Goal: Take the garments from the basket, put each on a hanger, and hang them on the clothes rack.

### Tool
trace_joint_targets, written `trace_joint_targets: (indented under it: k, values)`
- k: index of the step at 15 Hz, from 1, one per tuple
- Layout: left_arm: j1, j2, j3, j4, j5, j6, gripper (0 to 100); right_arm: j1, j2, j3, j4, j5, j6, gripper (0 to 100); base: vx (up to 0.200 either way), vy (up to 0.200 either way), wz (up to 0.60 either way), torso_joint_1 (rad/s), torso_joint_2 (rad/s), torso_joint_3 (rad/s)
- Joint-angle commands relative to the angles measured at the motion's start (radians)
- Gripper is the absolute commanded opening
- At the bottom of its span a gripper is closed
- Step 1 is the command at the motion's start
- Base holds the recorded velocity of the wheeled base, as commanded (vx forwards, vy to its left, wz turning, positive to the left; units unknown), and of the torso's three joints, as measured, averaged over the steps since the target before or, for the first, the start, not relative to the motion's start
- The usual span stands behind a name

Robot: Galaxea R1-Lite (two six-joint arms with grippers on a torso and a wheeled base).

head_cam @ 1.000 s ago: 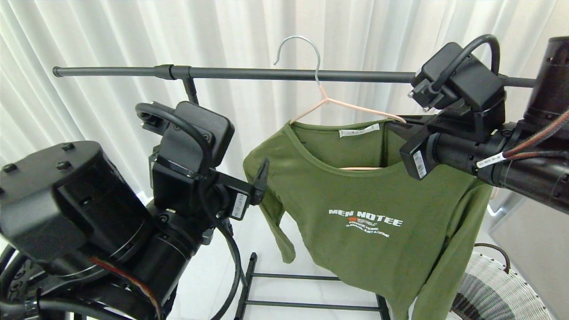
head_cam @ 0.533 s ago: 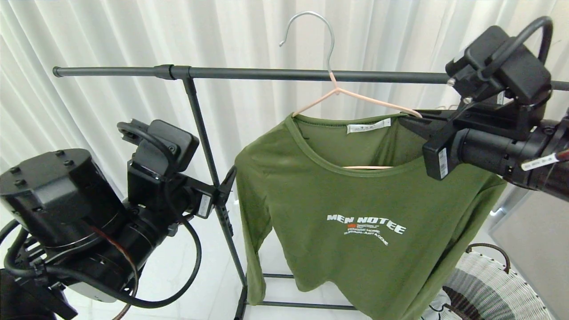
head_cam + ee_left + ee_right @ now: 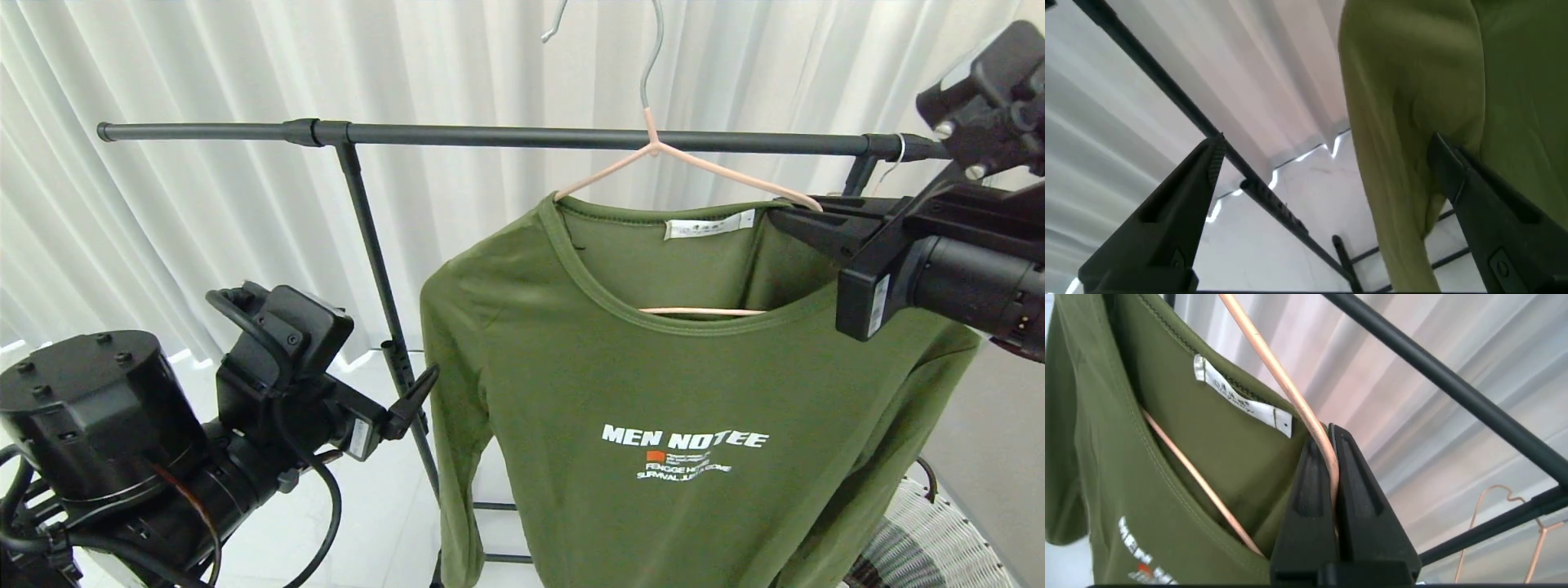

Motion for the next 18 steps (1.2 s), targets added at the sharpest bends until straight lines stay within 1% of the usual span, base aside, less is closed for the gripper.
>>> trace_joint_targets:
  k: [1,3,4,8,11,15,16,18]
  values:
    - [0.007,0.009,0.006,-0.001,0.001,-0.019,100,0.003,-0.01,0.001,-0.001,0.004,0.0,0,0.0,0.0,0.0,0.0,0.0,0.0]
    - [0.007,0.012,0.008,-0.001,0.0,-0.033,100,0.005,-0.02,0.002,-0.001,0.005,0.0,0,0.0,0.0,0.0,0.0,0.0,0.0]
    - [0.007,0.015,0.008,0.001,-0.002,-0.033,0,0.012,-0.023,0.002,-0.001,0.005,0.0,0,0.0,0.0,0.0,0.0,0.0,0.0]
    - [0.003,0.024,0.006,-0.001,-0.002,-0.033,0,0.032,-0.023,0.004,-0.001,0.005,0.0,0,0.0,0.0,0.0,0.0,0.0,0.0]
    - [0.003,0.024,0.006,-0.001,-0.004,-0.042,0,0.032,-0.023,0.004,-0.001,0.005,0.0,0,0.0,0.0,0.0,0.0,0.0,0.0]
    - [0.003,0.007,0.019,-0.001,0.001,-0.033,0,0.031,-0.023,0.002,-0.001,0.005,0.0,0,0.0,0.0,0.0,0.0,0.0,0.0]
    - [0.003,0.0,0.023,-0.001,0.0,-0.035,100,0.031,-0.021,0.001,-0.001,0.005,0.0,0,0.0,0.0,0.0,0.0,0.0,0.0]
    - [0.003,-0.003,0.028,-0.001,-0.002,-0.042,100,0.031,-0.023,-0.001,-0.001,0.005,0.0,0,0.0,0.0,0.0,0.0,0.0,0.0]
